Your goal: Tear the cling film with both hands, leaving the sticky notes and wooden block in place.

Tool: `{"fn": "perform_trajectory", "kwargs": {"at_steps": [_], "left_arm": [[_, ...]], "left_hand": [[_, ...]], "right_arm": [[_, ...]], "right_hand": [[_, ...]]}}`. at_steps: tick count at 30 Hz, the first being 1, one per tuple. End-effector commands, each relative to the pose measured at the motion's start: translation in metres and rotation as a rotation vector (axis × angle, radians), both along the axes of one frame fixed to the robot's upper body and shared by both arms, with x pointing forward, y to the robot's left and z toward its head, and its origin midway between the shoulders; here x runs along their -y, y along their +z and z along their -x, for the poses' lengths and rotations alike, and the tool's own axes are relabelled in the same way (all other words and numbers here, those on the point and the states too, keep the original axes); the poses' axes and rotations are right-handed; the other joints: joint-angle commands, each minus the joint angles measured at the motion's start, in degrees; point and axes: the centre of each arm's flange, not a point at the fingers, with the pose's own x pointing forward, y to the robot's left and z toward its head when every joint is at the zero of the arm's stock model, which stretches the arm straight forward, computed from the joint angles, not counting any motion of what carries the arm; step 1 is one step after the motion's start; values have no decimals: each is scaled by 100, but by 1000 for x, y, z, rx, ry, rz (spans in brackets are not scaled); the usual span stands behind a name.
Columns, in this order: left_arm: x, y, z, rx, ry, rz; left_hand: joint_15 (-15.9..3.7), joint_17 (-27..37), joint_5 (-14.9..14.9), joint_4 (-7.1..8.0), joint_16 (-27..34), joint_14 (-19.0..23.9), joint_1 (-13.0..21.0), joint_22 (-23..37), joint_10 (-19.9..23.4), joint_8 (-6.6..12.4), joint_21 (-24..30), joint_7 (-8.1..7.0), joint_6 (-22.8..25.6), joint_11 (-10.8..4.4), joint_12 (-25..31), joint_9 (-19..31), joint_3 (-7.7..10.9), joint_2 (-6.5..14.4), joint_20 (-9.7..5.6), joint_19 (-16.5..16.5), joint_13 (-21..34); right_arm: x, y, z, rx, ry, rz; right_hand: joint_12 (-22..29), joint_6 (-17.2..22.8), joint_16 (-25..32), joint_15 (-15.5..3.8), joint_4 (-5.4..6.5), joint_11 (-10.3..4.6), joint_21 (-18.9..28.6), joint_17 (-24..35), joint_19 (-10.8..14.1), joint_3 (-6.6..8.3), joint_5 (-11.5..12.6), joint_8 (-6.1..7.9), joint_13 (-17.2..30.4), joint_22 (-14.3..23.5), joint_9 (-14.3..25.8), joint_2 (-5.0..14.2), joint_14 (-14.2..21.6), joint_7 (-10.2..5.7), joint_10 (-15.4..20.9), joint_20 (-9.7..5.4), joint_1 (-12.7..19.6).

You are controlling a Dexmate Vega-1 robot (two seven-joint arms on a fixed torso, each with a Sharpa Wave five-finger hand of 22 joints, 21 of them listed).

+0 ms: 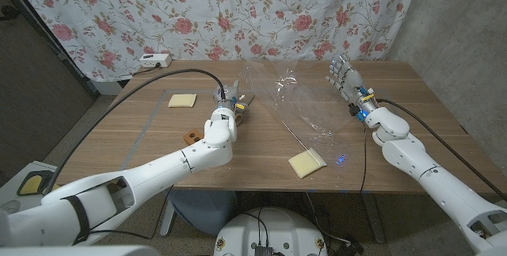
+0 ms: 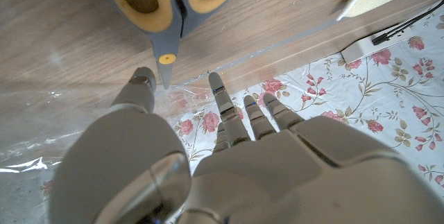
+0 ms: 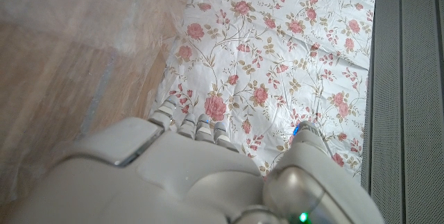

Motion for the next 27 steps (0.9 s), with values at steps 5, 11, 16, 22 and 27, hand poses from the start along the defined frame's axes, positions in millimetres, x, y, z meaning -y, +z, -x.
{"fn": "perform_trajectory", "kwargs": {"at_steps": [5, 11, 16, 22, 27], "left_arm": [[3, -7, -4, -26, 1, -11], [4, -9, -5, -19, -2, -7], [5, -10, -4, -6, -2, 0], [7, -11, -5, 0, -2, 0], [7, -13, -5, 0, -1, 7]], "left_hand": [[16, 16, 23, -7, 44, 65, 26, -3, 64, 18, 10, -50, 57, -1, 31, 11, -25, 64, -6, 44, 50], [-63, 17, 25, -10, 84, 237, 30, -3, 323, 58, 21, 24, 223, -33, 110, 10, -55, 74, -31, 86, 86], [-159, 10, 21, -30, 91, 384, 73, -5, 596, 97, 31, 136, 459, 122, 182, 9, -80, 78, -131, 163, 127], [-169, 7, 19, -35, 83, 406, 92, -5, 673, 113, 31, 158, 547, 150, 198, 9, -84, 82, -145, 180, 136], [-199, 5, 17, -35, 93, 491, 109, -5, 823, 143, 28, 168, 700, 118, 236, 9, -95, 89, -148, 191, 148]], "right_arm": [[-3, 0, -1, -3, 2, -4], [-4, 0, -2, -2, 6, 1], [-4, 0, -2, -4, 7, -4], [-4, -1, -1, -2, 9, -1], [-3, -1, -1, -1, 12, -6]], "right_hand": [[13, -19, 55, 2, -46, 27, 27, -13, -25, 23, -25, 40, 16, 19, 19, 73, -234, -18, -5, 16, 28], [8, -39, 50, 5, -54, 32, 19, -16, -43, 24, -27, 31, 16, 19, 19, 87, -254, -20, -19, 14, 24], [5, -48, 51, 4, -57, 27, 17, -17, -48, 24, -28, 28, 16, 19, 19, 95, -258, -26, -26, 14, 19], [6, -40, 59, 1, -63, 29, 20, -18, -41, 20, -29, 31, 16, 19, 19, 96, -241, -33, -23, 15, 11], [16, -20, 69, -2, -65, 26, 26, -18, -25, 17, -29, 39, 16, 19, 19, 100, -222, -31, 0, 18, 3]]}}
